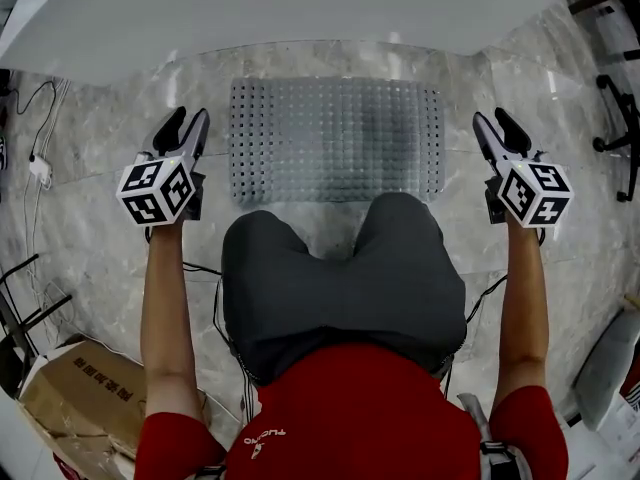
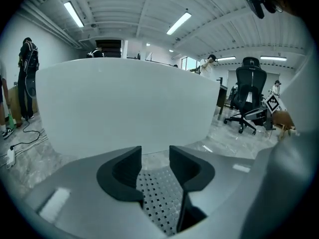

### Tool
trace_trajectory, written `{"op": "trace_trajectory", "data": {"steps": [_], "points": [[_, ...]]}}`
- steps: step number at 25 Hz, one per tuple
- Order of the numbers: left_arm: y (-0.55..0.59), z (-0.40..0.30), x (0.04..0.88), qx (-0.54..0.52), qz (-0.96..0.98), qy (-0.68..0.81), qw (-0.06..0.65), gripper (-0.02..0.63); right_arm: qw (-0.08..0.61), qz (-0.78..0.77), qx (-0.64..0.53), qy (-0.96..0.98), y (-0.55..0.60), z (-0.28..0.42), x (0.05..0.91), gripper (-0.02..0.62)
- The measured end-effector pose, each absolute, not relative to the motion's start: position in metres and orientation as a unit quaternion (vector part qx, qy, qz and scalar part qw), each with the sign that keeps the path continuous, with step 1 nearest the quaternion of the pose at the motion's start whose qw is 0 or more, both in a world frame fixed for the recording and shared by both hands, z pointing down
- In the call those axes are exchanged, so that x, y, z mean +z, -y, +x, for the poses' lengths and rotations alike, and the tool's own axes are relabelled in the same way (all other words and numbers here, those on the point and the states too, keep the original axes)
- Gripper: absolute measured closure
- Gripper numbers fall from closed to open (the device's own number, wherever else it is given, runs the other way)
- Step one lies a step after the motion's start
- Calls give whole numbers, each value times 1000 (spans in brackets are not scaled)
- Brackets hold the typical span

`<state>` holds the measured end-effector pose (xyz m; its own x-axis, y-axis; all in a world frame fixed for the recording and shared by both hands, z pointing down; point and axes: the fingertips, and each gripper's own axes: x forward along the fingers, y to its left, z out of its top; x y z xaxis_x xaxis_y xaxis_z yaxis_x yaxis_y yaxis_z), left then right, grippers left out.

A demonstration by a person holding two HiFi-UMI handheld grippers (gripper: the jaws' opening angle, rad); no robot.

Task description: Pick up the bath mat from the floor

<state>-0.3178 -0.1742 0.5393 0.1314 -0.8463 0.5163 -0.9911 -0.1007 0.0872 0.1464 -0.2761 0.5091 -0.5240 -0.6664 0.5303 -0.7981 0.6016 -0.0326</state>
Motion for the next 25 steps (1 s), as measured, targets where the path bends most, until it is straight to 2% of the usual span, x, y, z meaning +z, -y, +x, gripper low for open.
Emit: {"op": "trace_trajectory", "data": {"steps": [10,25], "points": [[182,-321,645,240,695,620,274,414,295,424,198,833,290,164,616,405],[163,-336,774,286,643,603,376,360,388,416,286,771,288,196,774,359]]}}
